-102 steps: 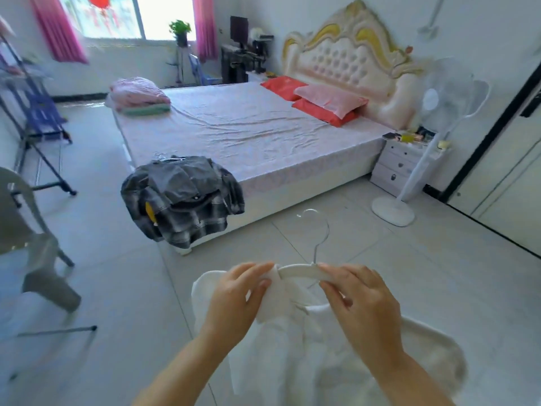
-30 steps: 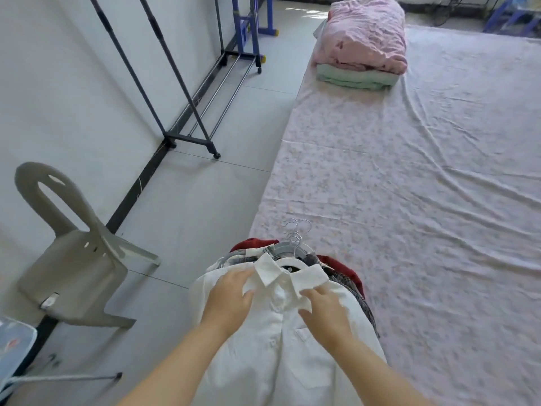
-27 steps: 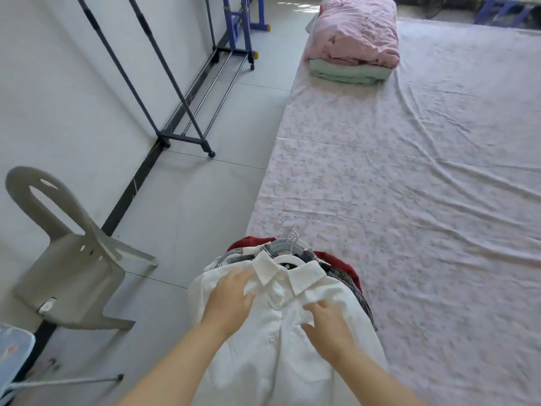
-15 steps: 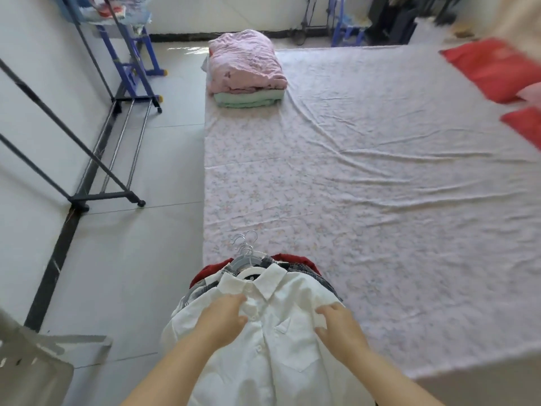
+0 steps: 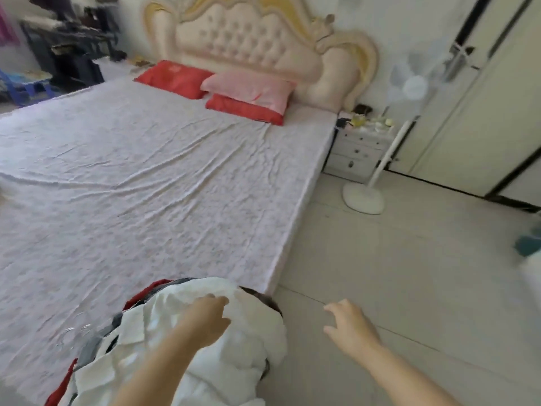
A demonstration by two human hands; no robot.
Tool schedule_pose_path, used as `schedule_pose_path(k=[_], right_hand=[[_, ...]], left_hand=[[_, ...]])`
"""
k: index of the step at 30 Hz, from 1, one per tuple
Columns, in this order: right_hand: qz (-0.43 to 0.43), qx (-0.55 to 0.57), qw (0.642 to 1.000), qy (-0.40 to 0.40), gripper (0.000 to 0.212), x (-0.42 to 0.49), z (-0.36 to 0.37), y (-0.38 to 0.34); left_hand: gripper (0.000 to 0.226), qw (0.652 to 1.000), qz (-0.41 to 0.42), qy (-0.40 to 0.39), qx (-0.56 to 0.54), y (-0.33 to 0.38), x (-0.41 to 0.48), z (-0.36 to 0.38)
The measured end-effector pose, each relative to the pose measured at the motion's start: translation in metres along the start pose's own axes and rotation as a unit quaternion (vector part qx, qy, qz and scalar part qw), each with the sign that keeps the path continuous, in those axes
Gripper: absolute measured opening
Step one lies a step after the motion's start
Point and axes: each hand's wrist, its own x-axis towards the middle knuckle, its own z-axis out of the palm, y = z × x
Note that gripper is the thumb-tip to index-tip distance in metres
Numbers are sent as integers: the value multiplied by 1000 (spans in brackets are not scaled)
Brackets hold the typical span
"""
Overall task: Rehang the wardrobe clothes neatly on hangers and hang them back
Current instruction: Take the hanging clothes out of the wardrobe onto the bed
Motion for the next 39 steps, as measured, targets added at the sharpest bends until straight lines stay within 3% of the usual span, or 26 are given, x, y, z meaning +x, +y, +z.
schedule_pose_path(k=[5,13,24,31,39], right_hand=[[147,45,987,46,44,-90,-11,111],[336,117,926,131,44,-280,-5,266],[550,149,799,192,34,-533,14,421],[612,136,732,266,41,-636,-5,500],[632,87,673,373,45,-708,-85,621]], left_hand=[[38,986,152,-29,66,131,12,9],[48,918,356,-56,168,364,-53,81],[49,761,602,-83,224,655,-247,211],[44,670,704,-78,220,789,-340,259],[48,592,788,-54,160,968,-396,287]])
